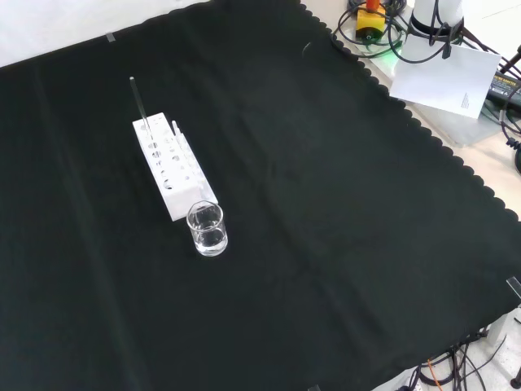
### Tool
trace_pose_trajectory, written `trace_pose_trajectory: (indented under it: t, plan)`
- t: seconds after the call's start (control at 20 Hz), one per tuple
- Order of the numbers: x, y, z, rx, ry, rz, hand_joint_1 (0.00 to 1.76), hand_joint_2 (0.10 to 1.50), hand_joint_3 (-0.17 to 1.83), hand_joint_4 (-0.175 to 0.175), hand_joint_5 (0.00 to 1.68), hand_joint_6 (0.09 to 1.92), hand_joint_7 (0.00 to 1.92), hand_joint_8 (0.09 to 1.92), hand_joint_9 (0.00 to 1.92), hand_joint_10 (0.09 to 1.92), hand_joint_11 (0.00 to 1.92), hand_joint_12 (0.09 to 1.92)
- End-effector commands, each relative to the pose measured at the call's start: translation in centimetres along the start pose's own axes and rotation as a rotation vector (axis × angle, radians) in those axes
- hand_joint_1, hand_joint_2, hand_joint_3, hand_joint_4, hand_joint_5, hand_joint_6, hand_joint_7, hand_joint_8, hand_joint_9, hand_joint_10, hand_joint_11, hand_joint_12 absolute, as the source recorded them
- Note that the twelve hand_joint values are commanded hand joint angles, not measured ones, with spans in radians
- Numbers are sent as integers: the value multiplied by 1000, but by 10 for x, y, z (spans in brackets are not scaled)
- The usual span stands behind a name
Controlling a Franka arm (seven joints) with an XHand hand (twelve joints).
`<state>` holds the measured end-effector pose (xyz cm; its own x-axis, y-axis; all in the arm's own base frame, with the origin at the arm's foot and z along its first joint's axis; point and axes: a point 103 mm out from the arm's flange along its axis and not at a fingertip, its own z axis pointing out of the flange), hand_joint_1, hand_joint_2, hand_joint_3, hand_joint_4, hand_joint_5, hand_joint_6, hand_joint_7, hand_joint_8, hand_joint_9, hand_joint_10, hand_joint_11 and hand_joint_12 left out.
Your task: Take the glass rod from the white test tube rack.
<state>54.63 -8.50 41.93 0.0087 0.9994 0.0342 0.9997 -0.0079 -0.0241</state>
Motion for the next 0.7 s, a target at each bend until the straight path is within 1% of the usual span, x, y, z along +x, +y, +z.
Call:
trace_pose_trajectory:
  t: [0.05, 0.3, 0.4, 0.6, 0.7]
  plan:
    - [-27, 41, 54, 15, 85, -31, 650, 804, 532, -175, 405, 115, 517, 894, 641, 805, 264, 1419]
    - [-32, 54, 66, 6, 95, -40, 649, 823, 525, -175, 424, 148, 559, 885, 674, 788, 276, 1405]
    - [-32, 58, 73, 4, 87, -43, 650, 836, 514, -175, 415, 199, 584, 871, 697, 768, 287, 1394]
    - [-27, 62, 93, 8, 76, -57, 666, 853, 507, -175, 341, 479, 645, 856, 759, 737, 346, 1372]
    - [-23, 65, 104, 12, 60, -64, 680, 852, 513, -175, 328, 581, 686, 851, 798, 726, 399, 1350]
